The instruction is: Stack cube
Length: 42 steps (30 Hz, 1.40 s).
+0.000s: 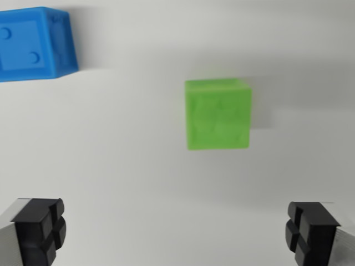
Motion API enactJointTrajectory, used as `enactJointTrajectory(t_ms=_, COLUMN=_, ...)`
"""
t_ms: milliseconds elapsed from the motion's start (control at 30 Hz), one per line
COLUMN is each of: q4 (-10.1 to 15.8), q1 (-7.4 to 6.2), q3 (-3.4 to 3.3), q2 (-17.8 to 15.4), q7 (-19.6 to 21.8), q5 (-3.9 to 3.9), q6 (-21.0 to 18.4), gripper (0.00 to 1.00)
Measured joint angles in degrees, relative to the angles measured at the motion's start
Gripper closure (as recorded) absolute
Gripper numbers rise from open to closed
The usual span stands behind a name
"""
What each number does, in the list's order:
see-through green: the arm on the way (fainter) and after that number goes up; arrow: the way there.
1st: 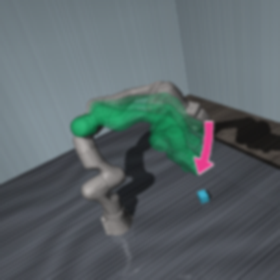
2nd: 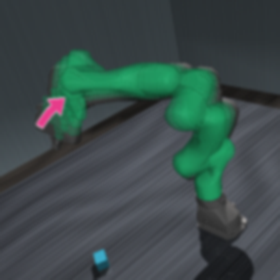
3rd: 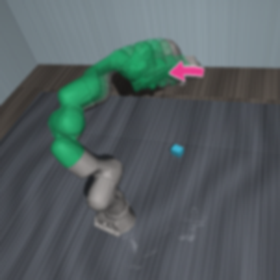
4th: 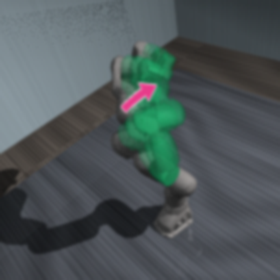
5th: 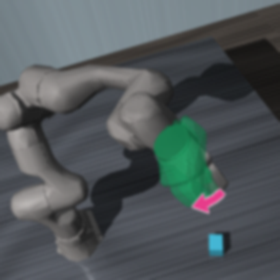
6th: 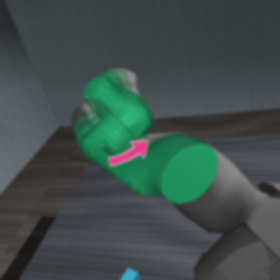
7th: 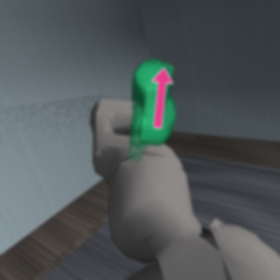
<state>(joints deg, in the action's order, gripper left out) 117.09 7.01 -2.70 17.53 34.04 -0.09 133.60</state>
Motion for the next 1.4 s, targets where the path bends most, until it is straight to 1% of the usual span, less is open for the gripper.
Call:
enactJointTrajectory(t_ms=367, q4=0.16, q1=2.59, q3=-0.01, q2=4.36, q7=-5.54, q5=-0.88, q6=5.08, gripper=0.00)
enactJointTrajectory(t_ms=500, q4=0.14, q1=3.38, q3=0.00, q2=5.98, q7=-6.98, q5=-1.15, q6=6.79, gripper=0.00)
enactJointTrajectory(t_ms=733, q4=0.12, q1=3.47, q3=0.30, q2=9.51, q7=-7.19, q5=-1.33, q6=10.30, gripper=0.00)
enactJointTrajectory(t_ms=900, q4=-0.08, q1=3.51, q3=0.36, q2=12.08, q7=-7.28, q5=-1.49, q6=12.64, gripper=0.00)
enactJointTrajectory(t_ms=1400, q4=-1.49, q1=3.80, q3=0.75, q2=18.33, q7=-7.39, q5=-1.62, q6=17.52, gripper=0.00)
